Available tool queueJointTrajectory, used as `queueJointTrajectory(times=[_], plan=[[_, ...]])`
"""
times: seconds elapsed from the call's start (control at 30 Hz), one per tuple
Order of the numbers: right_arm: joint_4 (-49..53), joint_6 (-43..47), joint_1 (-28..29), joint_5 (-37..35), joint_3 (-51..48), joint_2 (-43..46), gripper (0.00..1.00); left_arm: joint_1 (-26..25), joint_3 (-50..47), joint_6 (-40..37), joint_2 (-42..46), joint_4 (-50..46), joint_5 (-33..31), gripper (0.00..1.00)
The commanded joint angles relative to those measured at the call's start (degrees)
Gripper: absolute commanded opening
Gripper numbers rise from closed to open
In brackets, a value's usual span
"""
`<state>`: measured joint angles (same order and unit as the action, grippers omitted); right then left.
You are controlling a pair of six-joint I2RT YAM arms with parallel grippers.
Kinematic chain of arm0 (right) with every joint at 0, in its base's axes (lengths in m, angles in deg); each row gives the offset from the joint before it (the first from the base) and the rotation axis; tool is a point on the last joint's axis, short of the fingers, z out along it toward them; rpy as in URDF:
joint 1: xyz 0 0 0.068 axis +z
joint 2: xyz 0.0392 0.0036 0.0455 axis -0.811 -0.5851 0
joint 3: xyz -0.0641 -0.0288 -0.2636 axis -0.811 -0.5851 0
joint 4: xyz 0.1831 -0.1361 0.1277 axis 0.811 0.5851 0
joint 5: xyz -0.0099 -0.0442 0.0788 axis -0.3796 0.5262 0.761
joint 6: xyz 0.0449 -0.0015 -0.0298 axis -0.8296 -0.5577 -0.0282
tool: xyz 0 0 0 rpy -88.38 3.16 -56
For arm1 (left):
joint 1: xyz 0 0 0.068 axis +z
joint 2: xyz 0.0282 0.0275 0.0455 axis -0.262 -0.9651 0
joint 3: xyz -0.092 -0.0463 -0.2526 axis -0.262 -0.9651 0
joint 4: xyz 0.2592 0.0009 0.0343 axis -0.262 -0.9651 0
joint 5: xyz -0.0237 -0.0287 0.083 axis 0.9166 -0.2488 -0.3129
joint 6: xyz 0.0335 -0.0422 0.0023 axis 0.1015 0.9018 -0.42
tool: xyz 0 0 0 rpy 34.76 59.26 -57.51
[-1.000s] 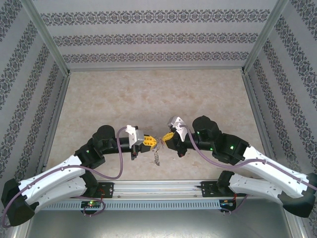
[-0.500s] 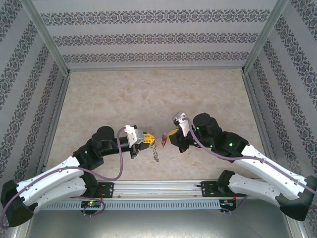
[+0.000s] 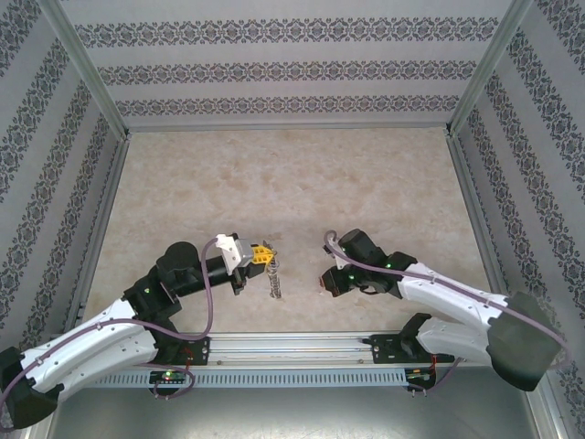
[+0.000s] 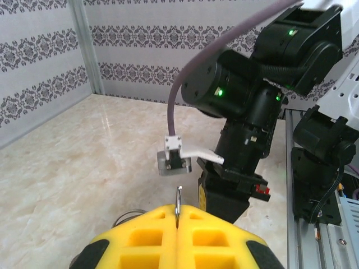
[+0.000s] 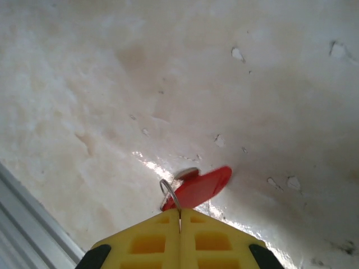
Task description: Put the keys on the keyring
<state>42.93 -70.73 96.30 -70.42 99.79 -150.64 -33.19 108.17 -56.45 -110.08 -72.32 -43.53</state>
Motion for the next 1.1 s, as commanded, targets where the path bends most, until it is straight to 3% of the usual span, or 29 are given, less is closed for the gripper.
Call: queueJointTrajectory(times=[0.0, 0.27, 0.43, 0.63, 1.07], plan=[[-8.59, -2.6, -0.7, 1.88, -2.26, -2.39, 0.0, -0.66, 0.0, 0.6, -0.2, 0.37, -0.56, 0.0], [-11.87, -2.98, -1.14, 2.24, -2.72, -8.72, 0.0, -0.66, -0.63, 0.42, -0.41, 1.55, -0.06, 0.0], [-7.68, -2.08, -1.0, 1.51, -0.89, -6.73, 0.2, -0.62, -0.72, 0.49, -0.47, 1.64, 0.02, 0.0], [1.52, 2.32, -1.12, -2.48, 4.14, -3.78, 0.32, -0.65, -1.77, 1.07, -0.67, 2.77, -0.07, 0.0], [15.64, 15.86, -2.02, 3.74, 21.07, -24.49, 0.46, -0.71, -4.55, 4.37, 6.2, 1.4, -1.13, 0.0]])
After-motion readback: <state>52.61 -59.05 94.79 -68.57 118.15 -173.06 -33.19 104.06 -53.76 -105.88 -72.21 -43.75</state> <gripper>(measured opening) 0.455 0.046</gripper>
